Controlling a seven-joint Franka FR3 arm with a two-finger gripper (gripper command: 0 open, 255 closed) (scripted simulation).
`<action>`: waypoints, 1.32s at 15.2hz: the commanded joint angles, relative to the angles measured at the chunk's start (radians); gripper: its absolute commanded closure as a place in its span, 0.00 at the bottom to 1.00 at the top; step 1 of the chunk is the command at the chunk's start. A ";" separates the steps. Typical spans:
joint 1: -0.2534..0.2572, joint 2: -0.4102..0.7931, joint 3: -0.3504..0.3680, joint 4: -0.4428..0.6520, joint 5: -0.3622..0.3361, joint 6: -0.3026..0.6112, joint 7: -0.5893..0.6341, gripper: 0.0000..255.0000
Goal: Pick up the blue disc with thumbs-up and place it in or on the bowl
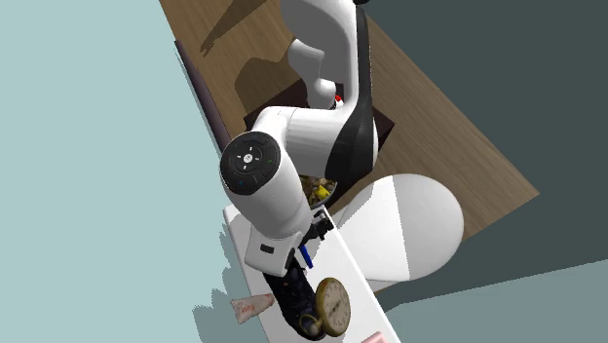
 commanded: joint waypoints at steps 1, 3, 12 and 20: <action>0.000 0.000 0.000 -0.001 0.000 0.001 0.000 0.00; 0.000 0.000 0.000 -0.001 0.000 0.001 0.000 0.00; 0.001 -0.001 0.001 -0.001 0.000 0.000 0.001 1.00; -0.001 -0.003 -0.001 0.075 -0.004 -0.078 0.013 1.00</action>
